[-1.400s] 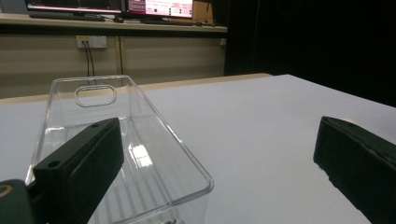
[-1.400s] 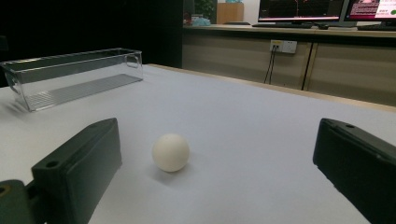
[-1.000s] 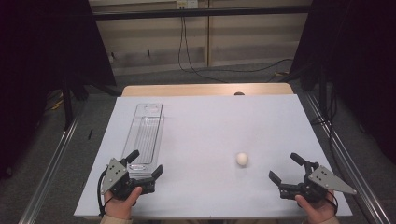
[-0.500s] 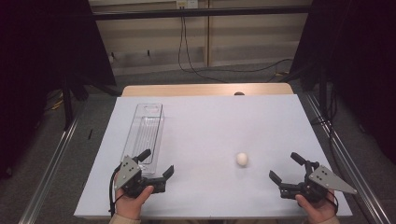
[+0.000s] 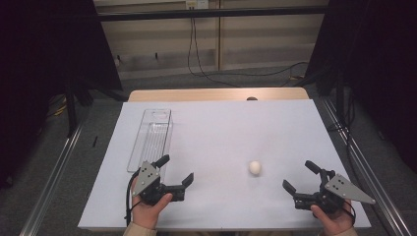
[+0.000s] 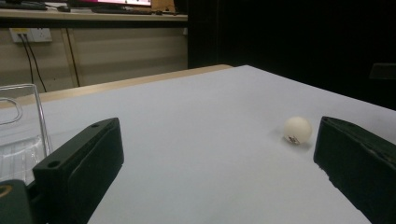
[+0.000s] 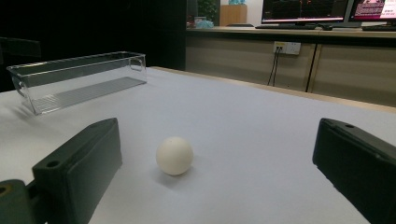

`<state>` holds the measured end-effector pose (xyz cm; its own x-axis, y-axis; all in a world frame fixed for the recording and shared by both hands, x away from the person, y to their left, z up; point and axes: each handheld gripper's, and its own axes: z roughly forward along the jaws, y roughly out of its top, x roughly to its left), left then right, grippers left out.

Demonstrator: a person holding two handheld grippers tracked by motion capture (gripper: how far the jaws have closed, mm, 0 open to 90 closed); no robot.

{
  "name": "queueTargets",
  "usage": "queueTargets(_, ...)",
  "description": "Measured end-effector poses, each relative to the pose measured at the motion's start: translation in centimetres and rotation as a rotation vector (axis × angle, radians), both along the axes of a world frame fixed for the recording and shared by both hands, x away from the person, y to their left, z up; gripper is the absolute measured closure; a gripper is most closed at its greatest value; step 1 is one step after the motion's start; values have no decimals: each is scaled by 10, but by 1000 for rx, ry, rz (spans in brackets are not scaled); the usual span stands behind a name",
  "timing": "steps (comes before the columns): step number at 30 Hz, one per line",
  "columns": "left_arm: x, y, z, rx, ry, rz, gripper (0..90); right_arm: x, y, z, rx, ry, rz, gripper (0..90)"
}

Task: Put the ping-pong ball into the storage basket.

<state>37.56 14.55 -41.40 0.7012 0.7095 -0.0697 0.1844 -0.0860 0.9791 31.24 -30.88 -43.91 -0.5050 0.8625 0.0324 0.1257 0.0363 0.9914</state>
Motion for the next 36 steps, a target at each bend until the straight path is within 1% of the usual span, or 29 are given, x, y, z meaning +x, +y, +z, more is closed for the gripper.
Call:
queueTargets(1, 0, 0, 0, 0, 0, 0, 17, 0, 0, 0, 0, 0, 0, 9)
queueTargets(2, 0, -1, 0, -8, 5, 4, 17, 0, 0, 0, -1, -1, 1, 9)
queueTargets(3, 0, -2, -1, -14, 6, -3, 17, 0, 0, 0, 1, 1, 4, 9)
queueTargets(4, 1, -3, -1, 10, 3, -8, 17, 0, 0, 0, -4, -1, 3, 9)
queueTargets(7, 1, -5, -2, 9, 6, -6, 17, 1, 0, 0, -3, 4, -4, 10)
queueTargets(8, 2, -6, -2, 9, 4, -16, 17, 1, 1, -1, -4, 5, -3, 9)
queueTargets(10, 2, -10, -2, -4, 9, -19, 17, 0, 1, 0, -6, 9, 2, 10)
queueTargets(13, 3, -11, -1, 6, 2, -29, 16, 0, 1, 0, -3, 4, 2, 10)
queueTargets(14, 3, -13, -2, -4, 10, -29, 16, 0, 1, 0, -2, 4, 2, 10)
queueTargets(16, 4, -15, -2, 7, 9, -31, 16, 0, 1, -1, -6, 7, 2, 10)
queueTargets(18, 5, -18, -2, -1, 9, -40, 17, 1, 1, -1, -7, 9, 5, 10)
queueTargets(19, 4, -20, -3, -4, 16, -43, 16, 1, 1, -1, -8, 8, 3, 10)
queueTargets(22, 5, -21, -4, 11, 15, -46, 17, 1, 1, 0, -2, 8, 7, 11)
queueTargets(23, 5, -23, -4, -7, 18, -47, 17, 1, 2, 0, -7, 7, 6, 11)
queueTargets(24, 6, -25, -4, 4, 12, -54, 17, 1, 1, 0, -10, 6, 9, 11)
queueTargets(25, 6, -25, -4, 4, 12, -54, 17, 1, 2, 0, -7, 7, 6, 11)
queueTargets(26, 6, -25, -4, 16, 14, -56, 17, 1, 2, 0, -8, 7, 6, 11)
queueTargets(27, 7, -27, -5, 9, 14, -54, 17, 1, 2, -1, -10, 6, 9, 10)
queueTargets(29, 8, -28, -5, 9, 10, -61, 17, 1, 2, 0, -9, 9, 4, 11)
queueTargets(31, 8, -31, -5, 0, 17, -56, 17, 1, 2, 0, -9, 11, 2, 11)
queueTargets(32, 9, -31, -5, 11, 11, -63, 17, 1, 2, 0, -8, 12, 1, 11)
queueTargets(33, 9, -33, -5, 1, 14, -67, 17, 1, 2, 0, -8, 12, 1, 11)
queueTargets(35, 10, -35, -6, 25, 10, -65, 18, 1, 2, 0, -10, 13, 3, 12)
queueTargets(36, 10, -35, -6, 25, 10, -65, 18, 1, 2, 0, -8, 15, 1, 12)
